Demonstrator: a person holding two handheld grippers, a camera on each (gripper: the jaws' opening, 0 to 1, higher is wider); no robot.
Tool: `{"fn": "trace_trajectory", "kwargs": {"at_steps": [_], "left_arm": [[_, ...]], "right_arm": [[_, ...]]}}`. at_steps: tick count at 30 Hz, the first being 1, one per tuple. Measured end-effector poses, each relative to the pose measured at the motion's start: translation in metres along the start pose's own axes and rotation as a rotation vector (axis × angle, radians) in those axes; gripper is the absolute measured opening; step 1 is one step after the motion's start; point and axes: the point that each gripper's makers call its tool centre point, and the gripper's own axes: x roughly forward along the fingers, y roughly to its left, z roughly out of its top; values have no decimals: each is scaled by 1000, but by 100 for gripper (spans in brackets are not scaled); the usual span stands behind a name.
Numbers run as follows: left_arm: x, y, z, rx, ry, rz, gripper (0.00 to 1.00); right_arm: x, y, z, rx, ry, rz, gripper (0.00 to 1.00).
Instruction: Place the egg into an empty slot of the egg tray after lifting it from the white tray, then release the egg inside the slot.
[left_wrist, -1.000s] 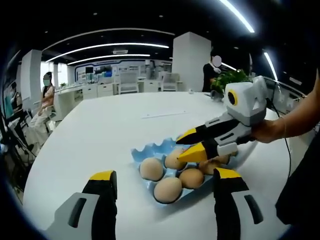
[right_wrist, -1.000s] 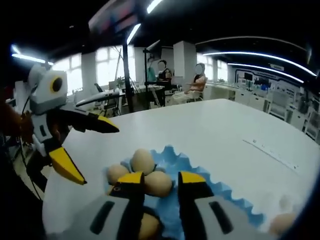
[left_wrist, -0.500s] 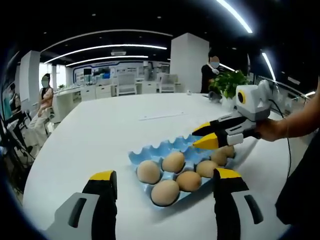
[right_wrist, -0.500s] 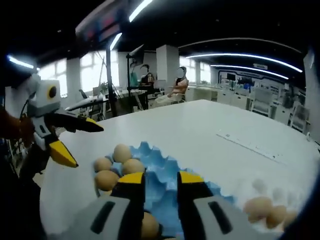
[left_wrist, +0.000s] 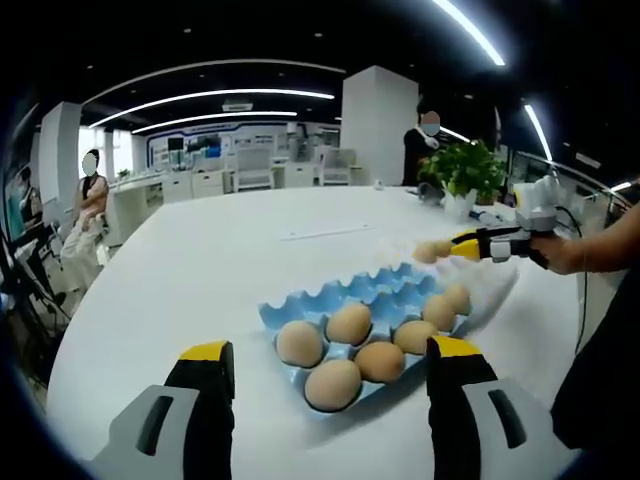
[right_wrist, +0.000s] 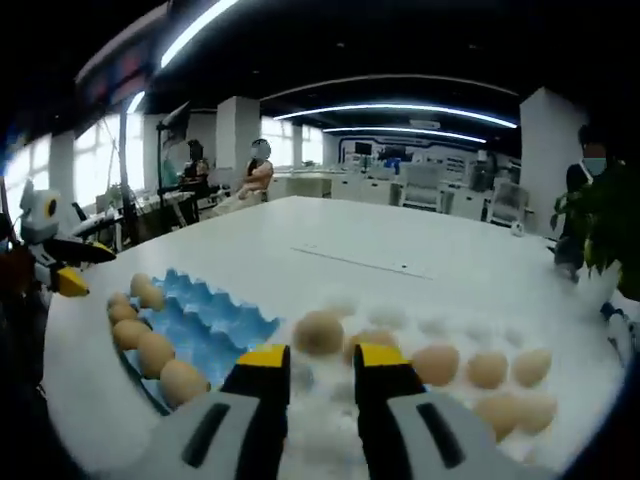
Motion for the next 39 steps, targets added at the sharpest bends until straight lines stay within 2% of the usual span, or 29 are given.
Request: {"fn": "trace_trajectory", "kwargs": {"at_steps": [4, 10, 17, 19, 20, 25, 34, 39], "left_arm": [[0, -2, 1, 2, -1, -4, 79], [0, -1, 0, 2, 2, -4, 80], [0, 0, -1, -1, 1, -1, 80], [0, 1, -1, -1, 3, 1, 80], [0, 1, -1, -1, 3, 1, 80], [0, 2, -2, -4, 3, 4, 80], [0, 3, -2, 1, 2, 5, 80], [-1, 4, -3, -6, 4, 8, 80]], "right_arm": [[-12, -33, -7, 40, 13, -95, 25], [-18, -54, -18, 110, 28, -149, 25], [-15, -55, -31, 122, 68, -157, 26], [-14, -54, -42, 119, 112, -147, 27], [-11, -54, -45, 135, 113, -140, 27], [-12, -59, -43, 158, 89, -148, 26], [-13, -56, -41, 146, 67, -145, 25], [-19, -57, -30, 149, 39, -149, 25]]}}
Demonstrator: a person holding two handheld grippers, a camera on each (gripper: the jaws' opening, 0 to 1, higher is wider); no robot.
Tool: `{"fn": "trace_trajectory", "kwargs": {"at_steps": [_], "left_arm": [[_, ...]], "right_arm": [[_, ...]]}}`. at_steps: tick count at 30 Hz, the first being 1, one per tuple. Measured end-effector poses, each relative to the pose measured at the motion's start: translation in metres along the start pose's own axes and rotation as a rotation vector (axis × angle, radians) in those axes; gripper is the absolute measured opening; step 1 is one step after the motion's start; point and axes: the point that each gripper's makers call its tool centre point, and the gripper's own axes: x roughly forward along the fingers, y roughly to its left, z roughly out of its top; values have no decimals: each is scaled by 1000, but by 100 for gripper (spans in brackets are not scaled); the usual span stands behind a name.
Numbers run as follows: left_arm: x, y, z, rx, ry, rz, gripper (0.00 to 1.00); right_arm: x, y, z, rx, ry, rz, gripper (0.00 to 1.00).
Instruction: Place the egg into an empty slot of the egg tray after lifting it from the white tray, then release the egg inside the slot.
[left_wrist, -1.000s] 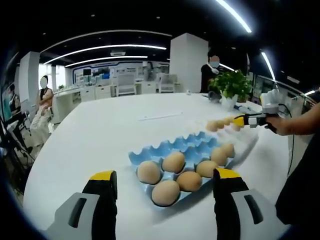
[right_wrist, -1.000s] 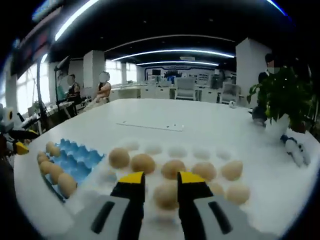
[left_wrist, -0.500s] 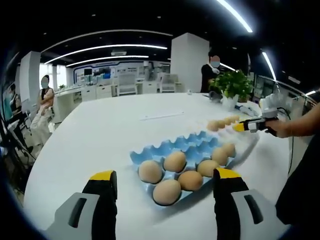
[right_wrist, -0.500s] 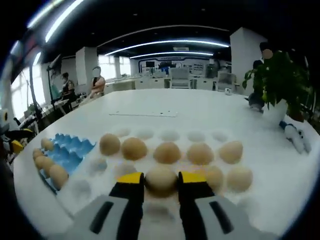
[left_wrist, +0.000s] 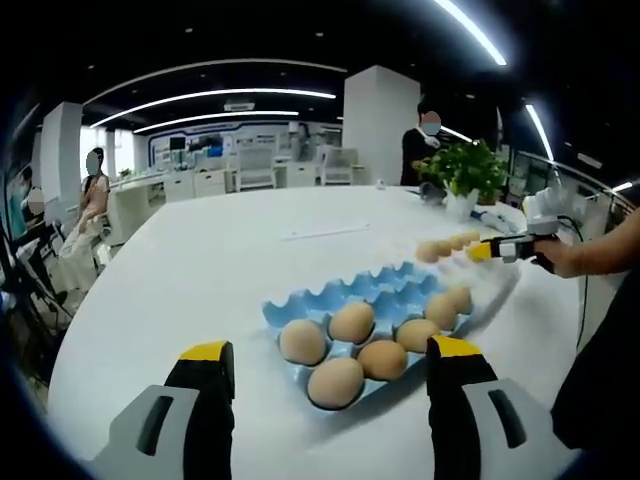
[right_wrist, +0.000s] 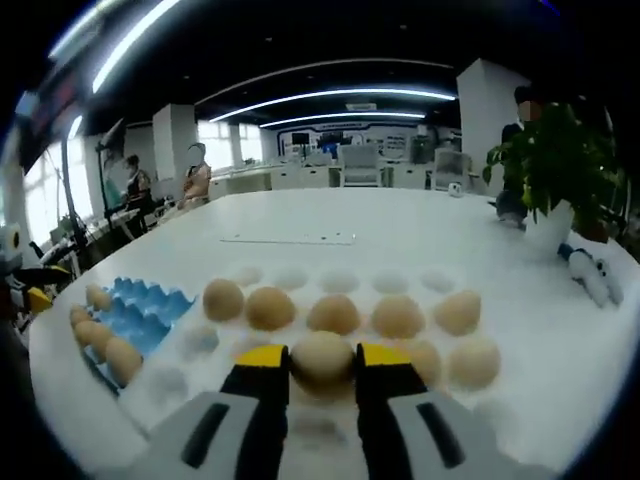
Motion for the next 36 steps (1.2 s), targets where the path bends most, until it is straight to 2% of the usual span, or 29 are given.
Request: {"fn": "trace_trajectory", "kwargs": {"at_steps": [8, 14, 22, 28, 36], "left_arm": [[2, -2, 1, 7, 4, -6, 79], [3, -3, 0, 15, 10, -8, 79], [2, -2, 0, 8, 5, -3, 80], [3, -9, -2, 9, 17, -32, 77], [3, -9, -1, 15, 13, -28, 78]], "right_arm": [[-9, 10, 15, 3, -29, 12, 25], [-9, 30, 27, -6, -52, 60, 25], [-5, 61, 32, -28, -58, 143, 25], [-3, 95, 34, -50, -55, 233, 25], [2, 153, 35, -98, -46, 385, 25]]}}
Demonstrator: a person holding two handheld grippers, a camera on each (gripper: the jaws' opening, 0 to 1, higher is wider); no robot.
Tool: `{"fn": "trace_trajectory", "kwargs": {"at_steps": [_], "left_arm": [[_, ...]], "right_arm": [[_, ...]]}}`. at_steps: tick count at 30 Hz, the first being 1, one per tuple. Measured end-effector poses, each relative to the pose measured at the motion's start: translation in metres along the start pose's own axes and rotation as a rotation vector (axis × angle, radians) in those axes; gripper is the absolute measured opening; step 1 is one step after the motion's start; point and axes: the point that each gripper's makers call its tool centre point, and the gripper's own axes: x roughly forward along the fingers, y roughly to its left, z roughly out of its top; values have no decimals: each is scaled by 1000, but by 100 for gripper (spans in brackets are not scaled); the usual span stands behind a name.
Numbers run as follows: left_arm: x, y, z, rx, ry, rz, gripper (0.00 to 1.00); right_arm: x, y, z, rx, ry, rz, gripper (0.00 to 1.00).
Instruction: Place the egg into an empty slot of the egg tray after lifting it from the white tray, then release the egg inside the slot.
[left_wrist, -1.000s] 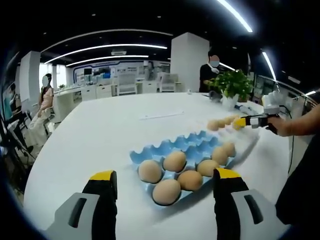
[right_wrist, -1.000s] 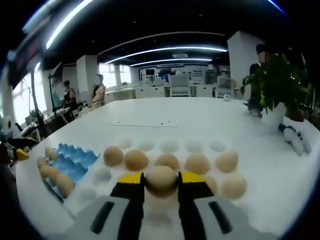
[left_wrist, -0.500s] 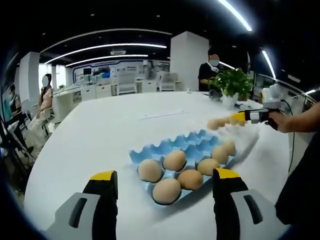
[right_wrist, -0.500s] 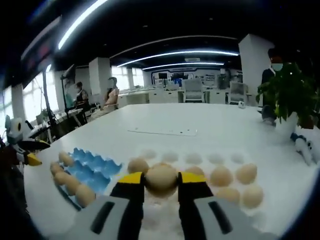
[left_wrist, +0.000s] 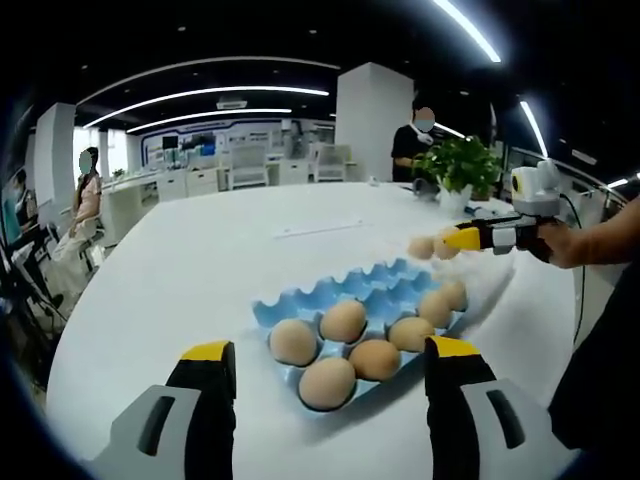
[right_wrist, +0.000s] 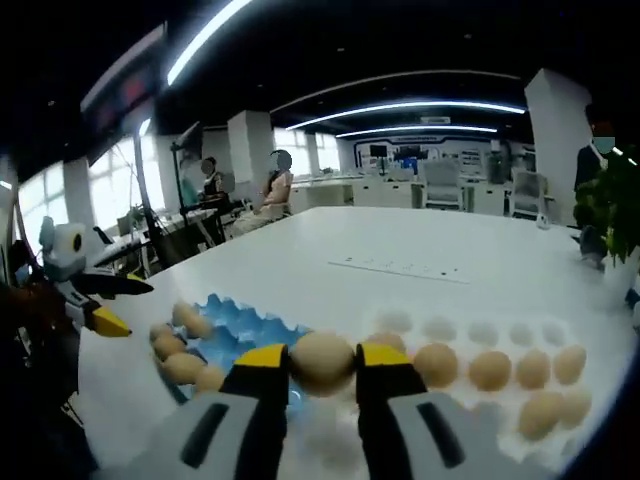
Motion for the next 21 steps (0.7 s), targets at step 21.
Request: {"fn": "trace_trajectory", "kwargs": {"at_steps": [21], "left_arm": [[-1, 3, 2, -7, -11, 5, 78]], "right_arm": [[66, 98, -7, -83, 73, 283, 25]]}}
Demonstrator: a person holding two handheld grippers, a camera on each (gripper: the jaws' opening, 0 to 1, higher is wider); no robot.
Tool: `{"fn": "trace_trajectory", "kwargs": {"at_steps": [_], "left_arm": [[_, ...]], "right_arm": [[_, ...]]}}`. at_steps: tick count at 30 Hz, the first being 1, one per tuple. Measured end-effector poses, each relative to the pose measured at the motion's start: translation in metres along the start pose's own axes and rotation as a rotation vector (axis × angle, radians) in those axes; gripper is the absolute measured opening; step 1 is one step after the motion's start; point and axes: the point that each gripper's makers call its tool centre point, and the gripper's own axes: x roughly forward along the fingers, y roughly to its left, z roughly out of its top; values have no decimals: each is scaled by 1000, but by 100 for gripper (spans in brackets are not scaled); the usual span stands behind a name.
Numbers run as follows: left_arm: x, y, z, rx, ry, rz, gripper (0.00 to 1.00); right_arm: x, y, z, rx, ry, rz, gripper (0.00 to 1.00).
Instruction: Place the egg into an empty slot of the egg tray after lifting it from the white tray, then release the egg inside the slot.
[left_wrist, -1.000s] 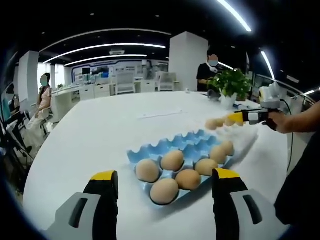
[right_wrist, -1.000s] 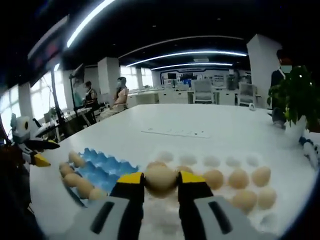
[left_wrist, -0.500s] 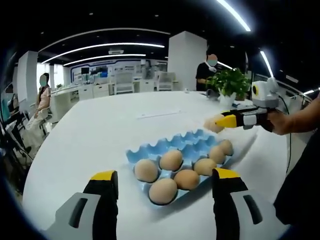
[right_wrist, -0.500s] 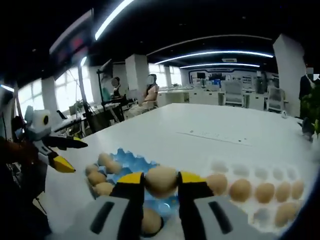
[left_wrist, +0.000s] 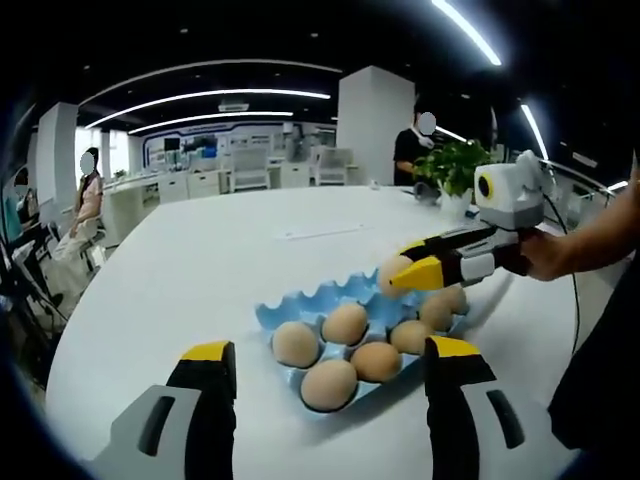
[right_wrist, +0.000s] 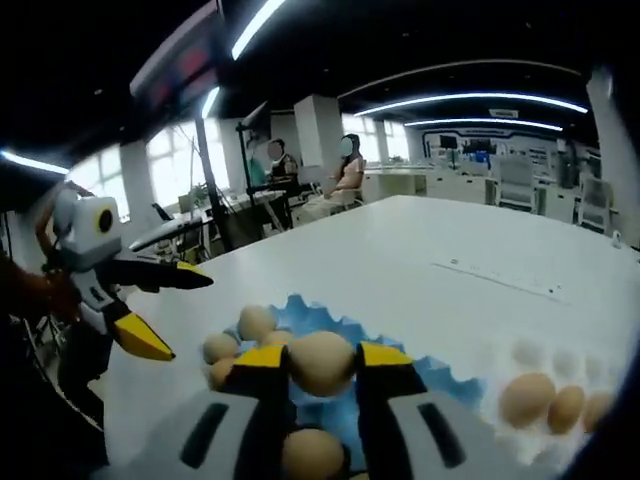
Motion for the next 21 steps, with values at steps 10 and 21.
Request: {"fn": "trace_trajectory", "kwargs": {"at_steps": [10, 21], "left_arm": [[0, 0, 0, -6, 0, -4, 77], [0, 1, -2, -10, 6, 0, 76]], "right_arm": [[19, 5, -16, -7, 76, 29, 25], [23, 6, -24, -48, 118, 34, 26]]}}
